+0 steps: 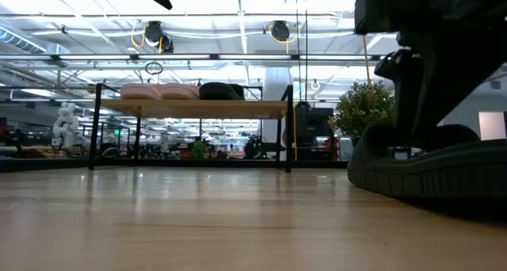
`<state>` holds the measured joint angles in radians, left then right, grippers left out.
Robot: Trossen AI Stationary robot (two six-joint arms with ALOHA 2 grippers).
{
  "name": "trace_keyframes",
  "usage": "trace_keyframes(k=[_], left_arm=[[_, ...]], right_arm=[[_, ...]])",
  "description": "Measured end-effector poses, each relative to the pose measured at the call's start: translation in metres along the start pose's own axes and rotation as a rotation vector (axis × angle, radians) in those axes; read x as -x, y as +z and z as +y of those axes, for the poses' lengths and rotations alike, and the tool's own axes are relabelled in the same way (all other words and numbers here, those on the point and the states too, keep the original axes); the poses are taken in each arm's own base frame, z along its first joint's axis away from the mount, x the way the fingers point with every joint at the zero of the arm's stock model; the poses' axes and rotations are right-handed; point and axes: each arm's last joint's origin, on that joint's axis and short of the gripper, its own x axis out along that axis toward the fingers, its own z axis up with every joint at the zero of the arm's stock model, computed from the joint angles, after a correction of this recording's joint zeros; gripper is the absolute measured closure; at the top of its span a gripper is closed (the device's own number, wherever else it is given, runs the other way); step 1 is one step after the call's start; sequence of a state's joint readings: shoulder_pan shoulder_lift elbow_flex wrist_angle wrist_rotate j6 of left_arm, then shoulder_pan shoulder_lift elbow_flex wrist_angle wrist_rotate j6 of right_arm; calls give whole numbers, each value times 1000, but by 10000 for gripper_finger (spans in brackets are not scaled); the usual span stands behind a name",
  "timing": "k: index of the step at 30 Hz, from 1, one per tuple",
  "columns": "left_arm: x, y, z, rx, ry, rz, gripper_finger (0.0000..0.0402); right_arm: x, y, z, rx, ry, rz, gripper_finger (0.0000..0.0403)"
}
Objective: Pick and place slides into the shelf
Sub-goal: Put the black slide on the shelf
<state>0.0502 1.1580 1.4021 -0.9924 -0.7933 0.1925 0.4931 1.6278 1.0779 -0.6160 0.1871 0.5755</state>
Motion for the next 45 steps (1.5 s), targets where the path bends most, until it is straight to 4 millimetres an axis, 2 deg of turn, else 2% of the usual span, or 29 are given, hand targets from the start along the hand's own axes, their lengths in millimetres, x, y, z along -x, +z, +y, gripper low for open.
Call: trace_keyframes(k=[7, 14, 25, 35, 45], left_arm=[[0, 0, 0, 0, 1, 0, 144], [0, 0, 0, 0, 2, 0, 144], [0, 0, 0, 0, 3, 1, 144], [0, 0, 0, -7, 4, 1, 144], [0, 0, 0, -8, 4, 1, 144]], right_arm=[[-14, -4, -1, 18, -81, 48, 243], [-14, -6, -4, 41, -151, 39, 243], [-2, 4, 0, 32, -156, 48, 243], [1, 1, 0, -34, -177, 77, 244], [2, -2, -3, -61, -202, 111, 276]])
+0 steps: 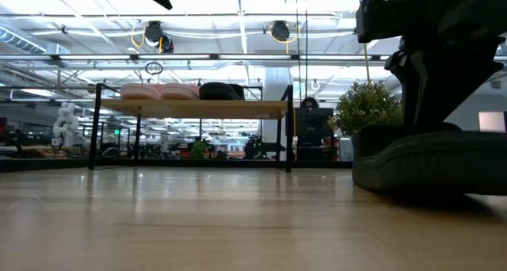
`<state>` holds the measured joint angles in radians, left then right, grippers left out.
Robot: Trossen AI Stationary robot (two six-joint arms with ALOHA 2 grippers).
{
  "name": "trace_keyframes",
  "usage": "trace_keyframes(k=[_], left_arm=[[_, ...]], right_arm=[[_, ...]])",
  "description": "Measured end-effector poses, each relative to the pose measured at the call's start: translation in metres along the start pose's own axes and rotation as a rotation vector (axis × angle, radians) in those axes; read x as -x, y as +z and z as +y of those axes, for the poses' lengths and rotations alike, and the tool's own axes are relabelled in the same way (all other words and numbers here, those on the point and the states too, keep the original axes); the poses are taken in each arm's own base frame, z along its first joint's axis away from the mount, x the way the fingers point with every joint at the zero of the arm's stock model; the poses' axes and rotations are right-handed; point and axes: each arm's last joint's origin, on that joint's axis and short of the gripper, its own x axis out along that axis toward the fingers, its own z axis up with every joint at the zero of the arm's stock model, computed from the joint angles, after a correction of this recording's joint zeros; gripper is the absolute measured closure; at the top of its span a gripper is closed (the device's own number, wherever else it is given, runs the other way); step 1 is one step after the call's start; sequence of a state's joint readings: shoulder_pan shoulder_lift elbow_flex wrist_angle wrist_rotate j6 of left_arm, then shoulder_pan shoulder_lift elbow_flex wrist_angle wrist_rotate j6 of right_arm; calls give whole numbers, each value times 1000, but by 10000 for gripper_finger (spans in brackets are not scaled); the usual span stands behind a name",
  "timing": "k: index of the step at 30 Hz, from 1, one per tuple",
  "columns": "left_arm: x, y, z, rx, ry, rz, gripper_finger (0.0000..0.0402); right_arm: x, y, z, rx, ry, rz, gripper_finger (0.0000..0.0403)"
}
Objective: Pick and place slides into the shelf
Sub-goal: Put the black slide on the shelf
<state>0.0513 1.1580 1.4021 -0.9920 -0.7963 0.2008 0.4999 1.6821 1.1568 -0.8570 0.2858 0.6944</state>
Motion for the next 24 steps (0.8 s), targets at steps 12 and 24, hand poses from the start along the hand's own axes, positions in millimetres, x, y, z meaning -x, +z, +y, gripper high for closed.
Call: trace_keyframes(k=[12, 24], left_arm=[[0, 0, 0, 0, 0, 0, 144], [0, 0, 0, 1, -1, 0, 144]], right_arm=[[0, -7, -8, -23, -81, 61, 283], [1, -9, -12, -40, -160, 55, 283]])
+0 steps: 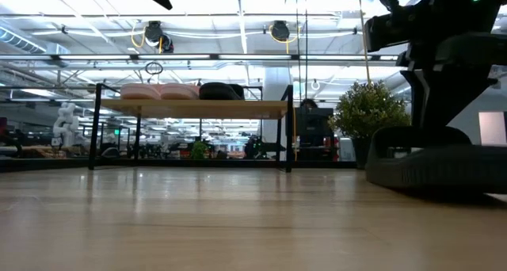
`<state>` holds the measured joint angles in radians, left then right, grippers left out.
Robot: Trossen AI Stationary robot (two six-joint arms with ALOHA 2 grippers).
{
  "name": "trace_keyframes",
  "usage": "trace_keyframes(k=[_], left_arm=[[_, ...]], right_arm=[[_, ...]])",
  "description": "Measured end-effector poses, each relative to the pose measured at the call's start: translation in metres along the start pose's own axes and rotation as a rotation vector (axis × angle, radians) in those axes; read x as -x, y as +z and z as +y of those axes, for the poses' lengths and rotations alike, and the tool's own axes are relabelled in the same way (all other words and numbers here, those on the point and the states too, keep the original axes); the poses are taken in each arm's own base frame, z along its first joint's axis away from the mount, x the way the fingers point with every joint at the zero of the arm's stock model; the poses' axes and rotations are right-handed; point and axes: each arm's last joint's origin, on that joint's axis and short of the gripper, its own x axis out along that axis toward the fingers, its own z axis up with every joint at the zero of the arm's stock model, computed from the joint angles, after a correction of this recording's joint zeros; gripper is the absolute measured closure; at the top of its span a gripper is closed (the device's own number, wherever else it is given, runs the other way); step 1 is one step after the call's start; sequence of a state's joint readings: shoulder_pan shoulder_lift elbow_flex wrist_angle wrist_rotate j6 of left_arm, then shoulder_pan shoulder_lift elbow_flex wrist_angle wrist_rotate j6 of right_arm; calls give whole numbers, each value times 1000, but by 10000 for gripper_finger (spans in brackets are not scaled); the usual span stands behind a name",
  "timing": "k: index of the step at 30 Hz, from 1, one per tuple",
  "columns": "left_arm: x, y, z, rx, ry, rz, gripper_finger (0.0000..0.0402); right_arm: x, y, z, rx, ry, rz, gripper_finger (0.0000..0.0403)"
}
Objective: Pick and place slides into the shelf
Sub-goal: Put the black slide on the shelf
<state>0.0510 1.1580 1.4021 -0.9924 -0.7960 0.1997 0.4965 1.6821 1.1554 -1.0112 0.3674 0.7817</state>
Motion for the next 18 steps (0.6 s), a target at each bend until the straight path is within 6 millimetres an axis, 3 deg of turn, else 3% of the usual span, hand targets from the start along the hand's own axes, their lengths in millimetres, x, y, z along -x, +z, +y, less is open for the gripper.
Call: trace_keyframes(k=[14, 18], left_arm=[[0, 0, 0, 2, 0, 0, 144], [0, 0, 0, 2, 0, 0, 144]], right_arm=[[0, -4, -7, -42, -97, 17, 283], [0, -3, -9, -47, -119, 1, 299]])
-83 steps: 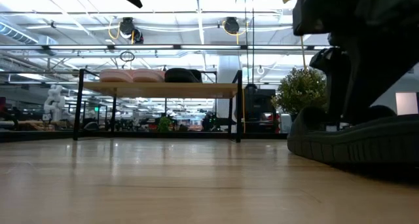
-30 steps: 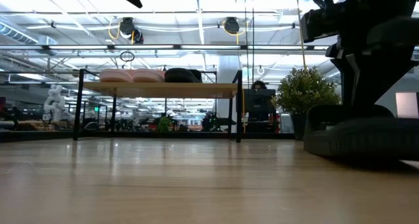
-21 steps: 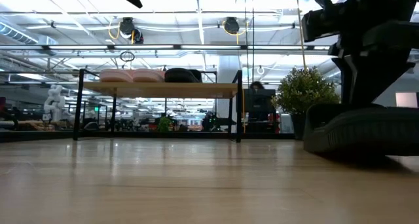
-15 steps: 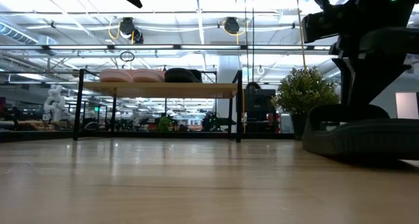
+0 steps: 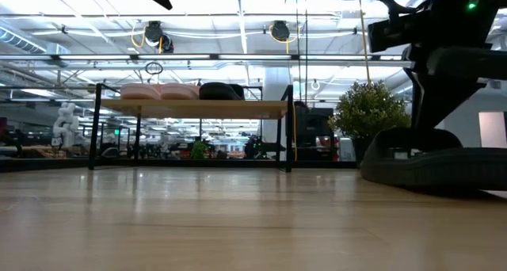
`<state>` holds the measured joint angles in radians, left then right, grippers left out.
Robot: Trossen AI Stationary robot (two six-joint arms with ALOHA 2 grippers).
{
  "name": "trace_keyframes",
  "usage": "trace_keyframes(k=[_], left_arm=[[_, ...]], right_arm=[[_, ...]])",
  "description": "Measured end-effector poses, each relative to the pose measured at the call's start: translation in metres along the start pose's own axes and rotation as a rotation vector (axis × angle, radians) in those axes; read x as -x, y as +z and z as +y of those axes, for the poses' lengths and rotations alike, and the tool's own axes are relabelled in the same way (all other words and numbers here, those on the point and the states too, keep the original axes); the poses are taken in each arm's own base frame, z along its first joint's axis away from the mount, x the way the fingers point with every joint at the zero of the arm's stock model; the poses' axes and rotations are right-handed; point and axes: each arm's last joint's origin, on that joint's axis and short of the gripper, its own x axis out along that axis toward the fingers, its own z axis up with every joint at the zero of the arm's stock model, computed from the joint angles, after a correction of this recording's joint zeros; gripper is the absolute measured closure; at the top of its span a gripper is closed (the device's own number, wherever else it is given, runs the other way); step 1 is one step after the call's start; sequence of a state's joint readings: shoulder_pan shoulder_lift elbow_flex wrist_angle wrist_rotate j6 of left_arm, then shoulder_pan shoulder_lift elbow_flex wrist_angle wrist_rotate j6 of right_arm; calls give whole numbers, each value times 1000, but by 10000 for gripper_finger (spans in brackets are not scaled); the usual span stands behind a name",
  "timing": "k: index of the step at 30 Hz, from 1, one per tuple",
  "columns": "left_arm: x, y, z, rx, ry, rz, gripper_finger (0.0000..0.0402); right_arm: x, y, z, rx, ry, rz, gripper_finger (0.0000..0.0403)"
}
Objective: Pick and place slides into the shelf
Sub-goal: Put the black slide on the shelf
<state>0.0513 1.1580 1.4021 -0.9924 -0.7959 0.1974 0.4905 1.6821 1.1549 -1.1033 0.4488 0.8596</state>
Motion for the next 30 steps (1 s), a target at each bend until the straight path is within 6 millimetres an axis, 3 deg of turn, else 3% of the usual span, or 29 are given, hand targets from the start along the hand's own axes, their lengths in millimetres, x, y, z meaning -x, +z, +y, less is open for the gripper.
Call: trace_keyframes(k=[12, 30], left_arm=[[0, 0, 0, -1, 0, 1, 144], [0, 0, 0, -2, -1, 2, 144]], right_arm=[[0, 0, 0, 11, 2, -3, 396], [0, 2, 3, -41, 49, -1, 377]])
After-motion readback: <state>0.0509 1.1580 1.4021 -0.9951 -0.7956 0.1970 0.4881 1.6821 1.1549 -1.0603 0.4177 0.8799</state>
